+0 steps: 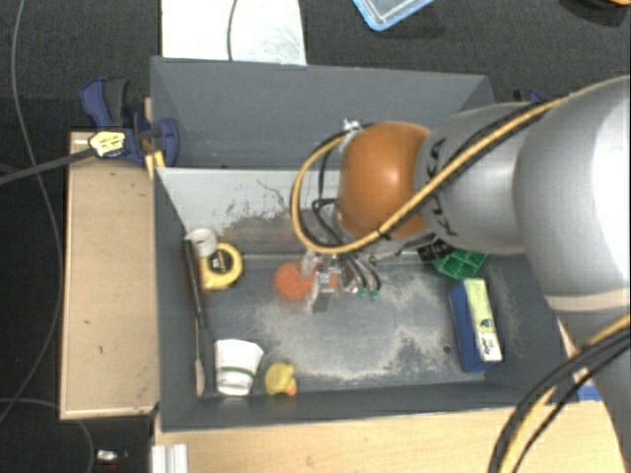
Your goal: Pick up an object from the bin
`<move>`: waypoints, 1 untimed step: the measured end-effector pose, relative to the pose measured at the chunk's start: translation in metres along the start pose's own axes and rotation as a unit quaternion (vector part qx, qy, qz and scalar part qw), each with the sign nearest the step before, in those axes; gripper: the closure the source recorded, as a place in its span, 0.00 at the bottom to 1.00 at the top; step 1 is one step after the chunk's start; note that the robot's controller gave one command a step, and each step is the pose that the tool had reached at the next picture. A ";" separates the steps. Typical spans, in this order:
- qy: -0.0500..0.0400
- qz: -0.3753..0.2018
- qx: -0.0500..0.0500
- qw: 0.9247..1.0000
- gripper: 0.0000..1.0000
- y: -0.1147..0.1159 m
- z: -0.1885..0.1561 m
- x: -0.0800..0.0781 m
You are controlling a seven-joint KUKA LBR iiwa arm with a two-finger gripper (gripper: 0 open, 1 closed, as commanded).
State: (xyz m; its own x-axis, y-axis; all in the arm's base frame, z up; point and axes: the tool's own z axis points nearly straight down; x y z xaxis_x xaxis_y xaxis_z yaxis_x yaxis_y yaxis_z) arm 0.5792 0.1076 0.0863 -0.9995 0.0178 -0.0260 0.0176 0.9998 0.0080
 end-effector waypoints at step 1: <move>0.000 0.001 0.000 1.000 1.00 0.000 0.000 0.000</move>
Offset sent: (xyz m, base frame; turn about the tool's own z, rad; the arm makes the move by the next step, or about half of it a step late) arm -0.0177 -0.0097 0.1683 0.0373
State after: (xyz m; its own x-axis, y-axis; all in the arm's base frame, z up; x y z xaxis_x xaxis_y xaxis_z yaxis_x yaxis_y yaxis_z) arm 0.5792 0.1076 0.0862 -0.9995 0.0194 -0.0259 0.0192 0.9998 0.0081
